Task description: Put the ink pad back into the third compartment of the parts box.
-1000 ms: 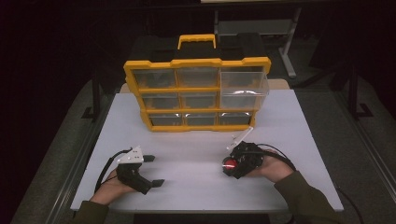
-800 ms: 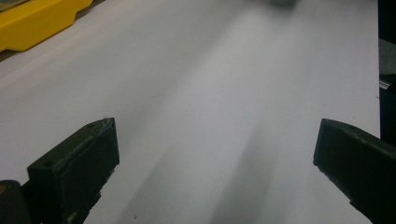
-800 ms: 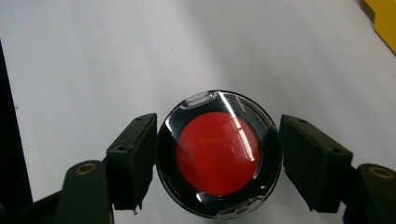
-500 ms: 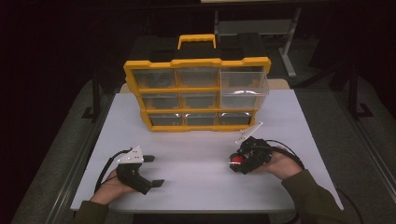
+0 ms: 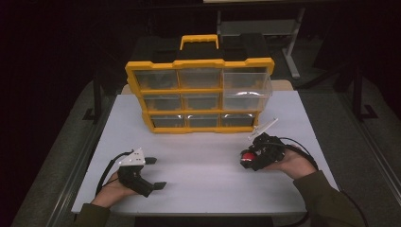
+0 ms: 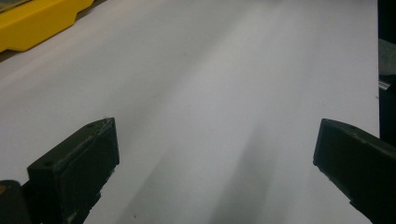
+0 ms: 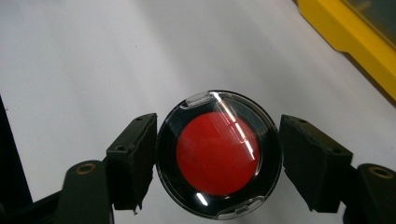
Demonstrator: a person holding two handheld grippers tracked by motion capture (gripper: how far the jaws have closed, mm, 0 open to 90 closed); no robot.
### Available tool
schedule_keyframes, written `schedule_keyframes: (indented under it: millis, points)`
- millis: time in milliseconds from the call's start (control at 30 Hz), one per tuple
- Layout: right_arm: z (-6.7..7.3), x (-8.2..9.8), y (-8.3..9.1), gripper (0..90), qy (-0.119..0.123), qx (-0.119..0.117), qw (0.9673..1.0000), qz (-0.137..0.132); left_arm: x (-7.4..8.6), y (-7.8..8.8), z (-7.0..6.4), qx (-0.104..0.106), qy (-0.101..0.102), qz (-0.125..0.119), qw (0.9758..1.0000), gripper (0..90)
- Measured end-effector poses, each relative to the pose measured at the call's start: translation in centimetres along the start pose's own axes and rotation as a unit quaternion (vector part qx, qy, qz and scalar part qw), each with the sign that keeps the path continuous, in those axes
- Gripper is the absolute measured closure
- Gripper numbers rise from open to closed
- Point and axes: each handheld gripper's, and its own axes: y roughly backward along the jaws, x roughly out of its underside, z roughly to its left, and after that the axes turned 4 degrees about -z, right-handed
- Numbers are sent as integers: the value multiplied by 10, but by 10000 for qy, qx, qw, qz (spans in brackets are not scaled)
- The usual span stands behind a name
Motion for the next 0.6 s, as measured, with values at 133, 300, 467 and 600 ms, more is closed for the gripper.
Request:
schedule_keyframes:
  millis: [133,300,467,600]
  points:
    - [-5,1,6,287,-46,33,10000,-35,0,0,0,-14,20,-20,10000,0]
    - [-12,3,14,287,-94,98,9999,-51,-1,1,0,-36,22,-51,10000,0]
    - [-17,4,21,287,-209,141,9997,-23,0,0,0,-25,13,-39,10000,0]
    - [-22,4,26,287,-269,163,9995,-40,0,0,0,-15,21,-39,10000,0]
